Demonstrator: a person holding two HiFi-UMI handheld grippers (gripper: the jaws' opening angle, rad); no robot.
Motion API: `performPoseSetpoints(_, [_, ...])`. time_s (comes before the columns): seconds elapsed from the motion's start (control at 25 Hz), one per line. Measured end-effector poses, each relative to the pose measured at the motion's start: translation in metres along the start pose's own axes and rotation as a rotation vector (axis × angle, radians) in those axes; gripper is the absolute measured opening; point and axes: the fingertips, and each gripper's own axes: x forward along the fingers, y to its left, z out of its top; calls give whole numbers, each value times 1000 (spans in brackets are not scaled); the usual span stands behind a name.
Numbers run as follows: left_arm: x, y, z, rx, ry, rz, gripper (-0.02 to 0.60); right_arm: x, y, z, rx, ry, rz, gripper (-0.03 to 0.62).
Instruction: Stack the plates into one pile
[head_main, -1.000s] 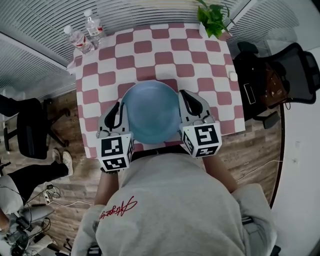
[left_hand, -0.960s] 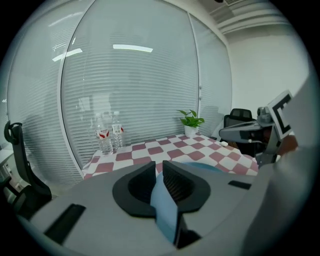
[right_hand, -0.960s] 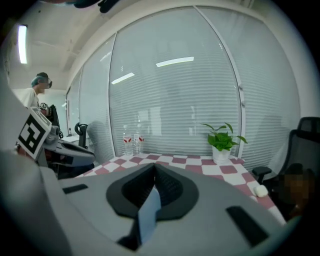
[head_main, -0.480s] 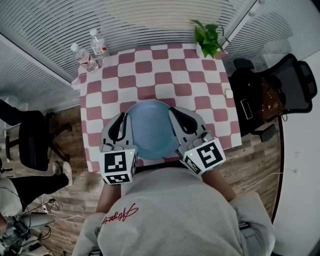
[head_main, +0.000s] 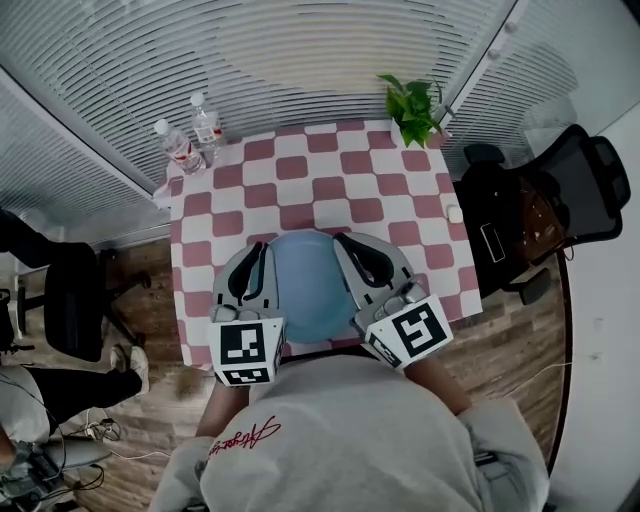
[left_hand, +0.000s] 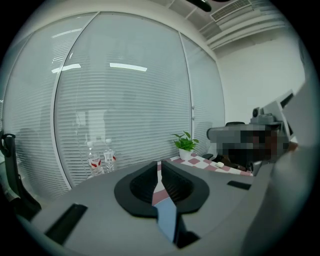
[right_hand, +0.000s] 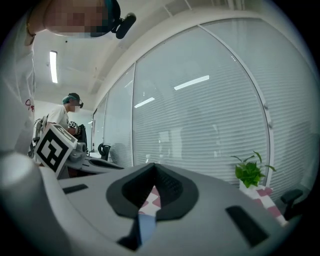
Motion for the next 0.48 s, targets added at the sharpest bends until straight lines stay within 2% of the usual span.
performPoseSetpoints(0.24, [-3,-2,21,-1,-57,-7,37,4,-1,10,-34,5,-14,11])
performPoseSetpoints(0.48, [-9,1,36,-15,-97,-10,37,9,8,21,-39,-2,23,11])
